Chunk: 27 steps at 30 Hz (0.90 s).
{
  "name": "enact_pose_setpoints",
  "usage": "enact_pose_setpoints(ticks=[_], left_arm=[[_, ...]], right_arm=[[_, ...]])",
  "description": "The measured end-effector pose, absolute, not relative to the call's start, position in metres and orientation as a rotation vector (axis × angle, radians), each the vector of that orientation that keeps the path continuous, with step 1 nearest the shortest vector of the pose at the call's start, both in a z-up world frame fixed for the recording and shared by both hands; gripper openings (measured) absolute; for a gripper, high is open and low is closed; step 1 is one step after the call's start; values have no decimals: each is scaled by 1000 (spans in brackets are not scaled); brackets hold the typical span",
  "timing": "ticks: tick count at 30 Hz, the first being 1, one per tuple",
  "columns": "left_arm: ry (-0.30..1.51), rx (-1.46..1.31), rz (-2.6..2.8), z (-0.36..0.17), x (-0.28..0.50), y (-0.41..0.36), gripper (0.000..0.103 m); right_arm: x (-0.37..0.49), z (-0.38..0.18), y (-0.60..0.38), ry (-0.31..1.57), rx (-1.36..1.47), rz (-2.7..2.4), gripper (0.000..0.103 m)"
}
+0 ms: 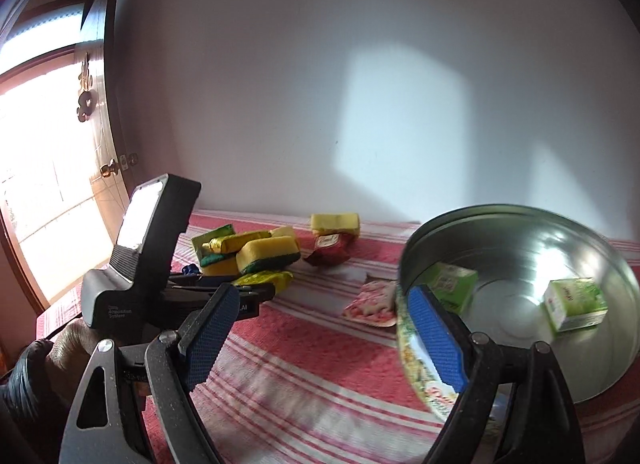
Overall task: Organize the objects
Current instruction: 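Grasp the yellow wrapped packet with the left tool while the right tool approaches the pink snack packet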
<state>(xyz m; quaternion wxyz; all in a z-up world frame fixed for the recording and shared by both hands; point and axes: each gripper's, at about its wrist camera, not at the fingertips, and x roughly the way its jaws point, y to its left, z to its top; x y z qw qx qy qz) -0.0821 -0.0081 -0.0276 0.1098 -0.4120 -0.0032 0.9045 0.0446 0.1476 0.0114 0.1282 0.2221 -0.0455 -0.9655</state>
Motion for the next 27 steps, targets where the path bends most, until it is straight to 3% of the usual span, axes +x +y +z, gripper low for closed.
enact_pose_setpoints(ticks=[7,11,14,16,22,27], left_arm=[[-29,-1174,2627,-16,-81,-32,49],[-63,-1150,2627,-10,-67,-64,49],[-82,-1142,2622,-12,-71,-65,49],[-77,-1141,2620,-10,-69,-67,49],[-70,-1129,2588,-5,-62,-67,49],[-89,-1030,2553,11,-52,-69,50]], right_arm=[[3,-12,125,-257,855,-2751,88],[-15,-21,110,-208,927,-2785,88],[-29,-30,113,-272,1008,-2786,84],[-33,-33,121,-316,1046,-2816,75],[-43,-39,150,-428,1089,-2898,75],[-67,-44,144,-342,1189,-2888,75]])
